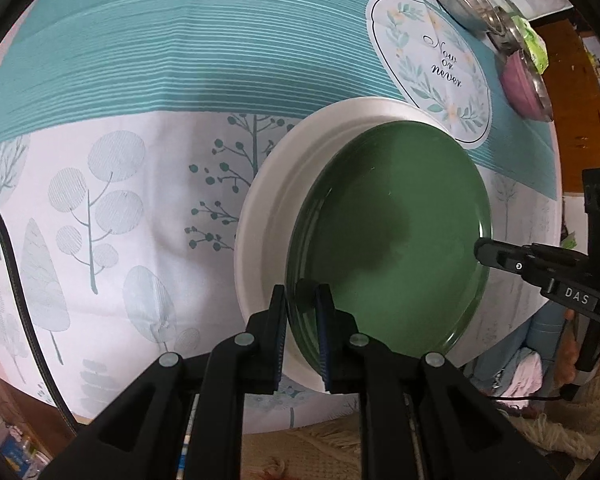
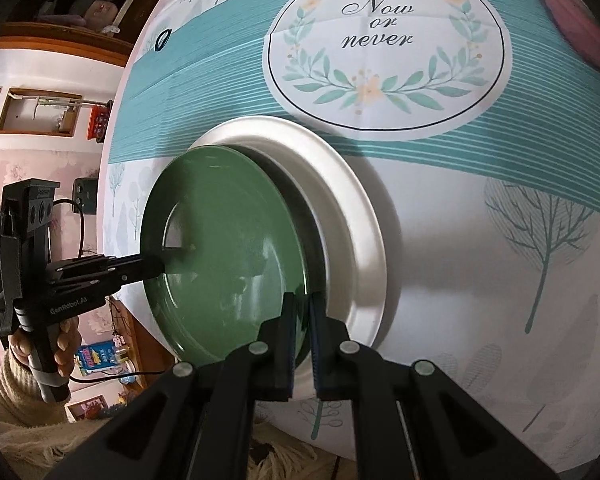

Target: Organize plates and bowls

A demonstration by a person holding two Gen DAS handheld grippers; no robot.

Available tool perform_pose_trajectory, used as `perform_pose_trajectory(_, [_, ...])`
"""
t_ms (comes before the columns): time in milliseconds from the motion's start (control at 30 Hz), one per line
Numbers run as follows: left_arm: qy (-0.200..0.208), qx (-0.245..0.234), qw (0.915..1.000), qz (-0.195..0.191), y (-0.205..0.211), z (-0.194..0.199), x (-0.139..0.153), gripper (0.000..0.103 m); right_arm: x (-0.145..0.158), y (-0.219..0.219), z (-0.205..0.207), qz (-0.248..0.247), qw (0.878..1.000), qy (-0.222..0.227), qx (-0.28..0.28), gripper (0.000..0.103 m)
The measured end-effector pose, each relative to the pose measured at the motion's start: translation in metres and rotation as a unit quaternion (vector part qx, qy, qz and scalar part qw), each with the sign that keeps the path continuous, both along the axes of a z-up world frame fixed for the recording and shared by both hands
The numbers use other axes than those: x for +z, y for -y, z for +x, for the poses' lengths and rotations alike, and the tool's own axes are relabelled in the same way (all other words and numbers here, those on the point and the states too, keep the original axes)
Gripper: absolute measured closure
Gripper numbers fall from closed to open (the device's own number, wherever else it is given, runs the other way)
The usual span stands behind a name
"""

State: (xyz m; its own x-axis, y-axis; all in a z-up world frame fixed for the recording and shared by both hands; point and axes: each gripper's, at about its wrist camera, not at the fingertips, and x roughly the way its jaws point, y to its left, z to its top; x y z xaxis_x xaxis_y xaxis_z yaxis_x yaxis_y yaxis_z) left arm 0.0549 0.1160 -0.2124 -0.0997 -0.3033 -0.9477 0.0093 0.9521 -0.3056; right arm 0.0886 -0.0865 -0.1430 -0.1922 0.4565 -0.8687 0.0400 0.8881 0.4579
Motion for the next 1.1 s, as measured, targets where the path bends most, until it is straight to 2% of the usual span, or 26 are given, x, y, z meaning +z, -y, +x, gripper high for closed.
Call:
perform_pose_trajectory(167, [0.002,-0.017,0.9995,0.026,0.007,0.002,0.001,0.09,0.003,-0.003,0.0,-0.013,1.0,0.006,0.01,0.097])
perform_pose_trajectory(300, [0.002,-0.035,0.9986,0.04,0.021,0.004,0.002,0.082,0.008,-0.009,0.001,-0.039,0.999,0.009,0.021,0.097])
perform_pose_trajectory(400, [0.01,-0.047,0.9978,0.046,0.03,0.004,0.004,0.076,0.016,-0.019,0.001,-0.078,0.996,0.025,0.041,0.093])
perform_pose_trajectory(467, [0.013,-0.052,0.9973,0.051,0.034,0.005,0.006,0.074,0.021,-0.026,0.0,-0.127,0.989,0.044,0.068,0.092])
perform_pose_trajectory(500, [0.013,-0.053,0.9971,0.053,0.035,0.006,0.006,0.074,0.021,-0.028,0.0,-0.131,0.988,0.046,0.073,0.092])
perform_pose_trajectory(800, [0.021,-0.038,0.9978,0.049,0.03,0.011,0.013,0.072,0.015,-0.032,-0.004,-0.125,0.988,0.048,0.079,0.09])
perform_pose_trajectory(1100, [0.038,-0.035,0.997,0.058,0.026,0.009,0.022,0.072,0.012,-0.04,-0.008,-0.126,0.987,0.064,0.079,0.075])
